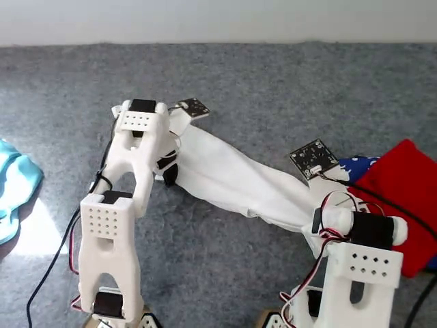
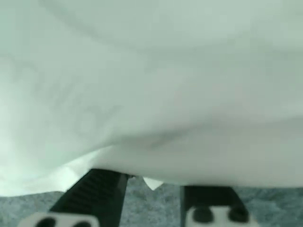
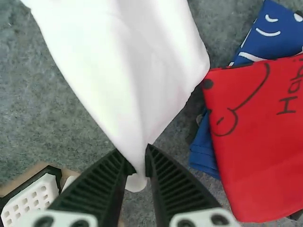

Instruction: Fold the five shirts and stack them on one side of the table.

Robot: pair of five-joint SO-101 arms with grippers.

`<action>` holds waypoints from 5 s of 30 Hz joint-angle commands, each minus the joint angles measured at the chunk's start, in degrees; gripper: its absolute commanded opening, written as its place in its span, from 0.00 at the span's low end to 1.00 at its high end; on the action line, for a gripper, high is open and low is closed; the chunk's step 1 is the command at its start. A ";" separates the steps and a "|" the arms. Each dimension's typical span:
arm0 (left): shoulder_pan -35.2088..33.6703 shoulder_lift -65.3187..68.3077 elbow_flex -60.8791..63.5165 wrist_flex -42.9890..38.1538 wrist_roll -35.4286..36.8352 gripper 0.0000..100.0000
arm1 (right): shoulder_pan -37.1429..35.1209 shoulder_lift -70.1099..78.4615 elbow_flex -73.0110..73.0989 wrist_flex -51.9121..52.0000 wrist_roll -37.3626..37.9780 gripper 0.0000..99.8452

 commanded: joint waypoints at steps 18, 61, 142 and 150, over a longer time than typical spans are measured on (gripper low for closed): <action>-9.76 -36.04 -10.59 10.11 0.70 0.01 | 1.01 -3.38 -17.41 -2.15 -3.52 0.01; -15.91 -85.10 -7.16 -6.24 5.54 0.01 | 10.68 -3.82 -46.59 -52.18 27.43 0.01; -16.70 8.97 -49.27 10.29 -0.35 0.02 | -3.91 49.71 -30.77 -65.27 38.95 0.01; -16.62 -0.09 -33.27 10.29 -2.64 0.02 | -2.33 40.40 -28.04 -45.49 38.86 0.01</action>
